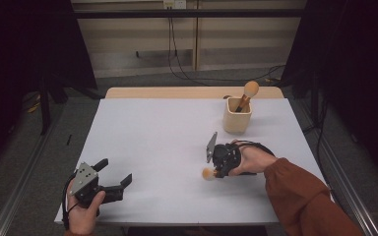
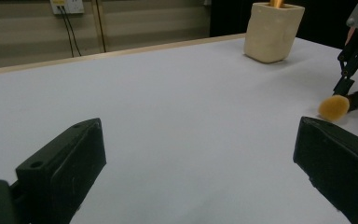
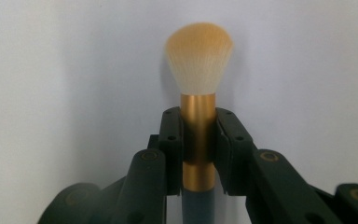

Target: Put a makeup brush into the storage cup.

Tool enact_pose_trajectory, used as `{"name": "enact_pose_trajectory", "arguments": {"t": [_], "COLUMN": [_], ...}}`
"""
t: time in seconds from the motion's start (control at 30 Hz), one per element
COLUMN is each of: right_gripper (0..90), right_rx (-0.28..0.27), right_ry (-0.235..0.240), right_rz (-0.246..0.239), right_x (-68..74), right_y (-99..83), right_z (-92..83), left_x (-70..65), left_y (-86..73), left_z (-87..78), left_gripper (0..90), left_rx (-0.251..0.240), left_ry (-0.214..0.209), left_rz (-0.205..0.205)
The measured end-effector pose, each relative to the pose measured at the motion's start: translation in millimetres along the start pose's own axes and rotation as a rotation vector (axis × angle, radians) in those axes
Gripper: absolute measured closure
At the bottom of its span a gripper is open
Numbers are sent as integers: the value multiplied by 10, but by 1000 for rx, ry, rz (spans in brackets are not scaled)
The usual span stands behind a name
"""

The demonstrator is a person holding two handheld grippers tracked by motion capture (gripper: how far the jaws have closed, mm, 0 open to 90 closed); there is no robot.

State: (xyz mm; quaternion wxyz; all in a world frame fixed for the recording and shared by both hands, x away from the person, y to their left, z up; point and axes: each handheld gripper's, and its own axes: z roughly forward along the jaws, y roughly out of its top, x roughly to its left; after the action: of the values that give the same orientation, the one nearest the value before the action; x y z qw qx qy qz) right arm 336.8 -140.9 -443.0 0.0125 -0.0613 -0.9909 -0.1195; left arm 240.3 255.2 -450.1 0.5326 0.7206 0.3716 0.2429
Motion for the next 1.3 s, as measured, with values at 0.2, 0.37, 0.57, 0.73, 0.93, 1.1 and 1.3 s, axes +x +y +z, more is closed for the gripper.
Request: {"name": "enact_pose_trajectory", "arguments": {"t": [0.2, 0.37, 0.57, 0.73, 0.93, 1.1, 1.3], "right_gripper": [741, 740, 741, 741, 741, 741, 740], "right_rx": [-92, -168, -296, -384, -500, -605, -719], "right_ry": [-7, -75, -137, -186, -231, -289, -318], "right_rz": [67, 120, 263, 386, 433, 466, 495], "right_x": [-65, -112, -208, -253, -217, -191, -167], "right_y": [-103, -173, -239, -329, -400, -458, -544], "right_z": [-186, -309, -420, -465, -525, -547, -549], "left_x": [-7, -4, -2, 1, 4, 4, 9], "left_y": [2, 0, -1, -3, -1, -2, -3], "left_z": [2, 1, -1, -3, -6, -6, -9], "left_gripper": [22, 22, 22, 22, 22, 22, 22], "left_rx": [-4, -4, -5, -7, -5, -5, -5], "left_ry": [2, 6, 5, 5, 9, 10, 14], "left_rz": [-2, -7, -9, -12, -12, -12, -15]}}
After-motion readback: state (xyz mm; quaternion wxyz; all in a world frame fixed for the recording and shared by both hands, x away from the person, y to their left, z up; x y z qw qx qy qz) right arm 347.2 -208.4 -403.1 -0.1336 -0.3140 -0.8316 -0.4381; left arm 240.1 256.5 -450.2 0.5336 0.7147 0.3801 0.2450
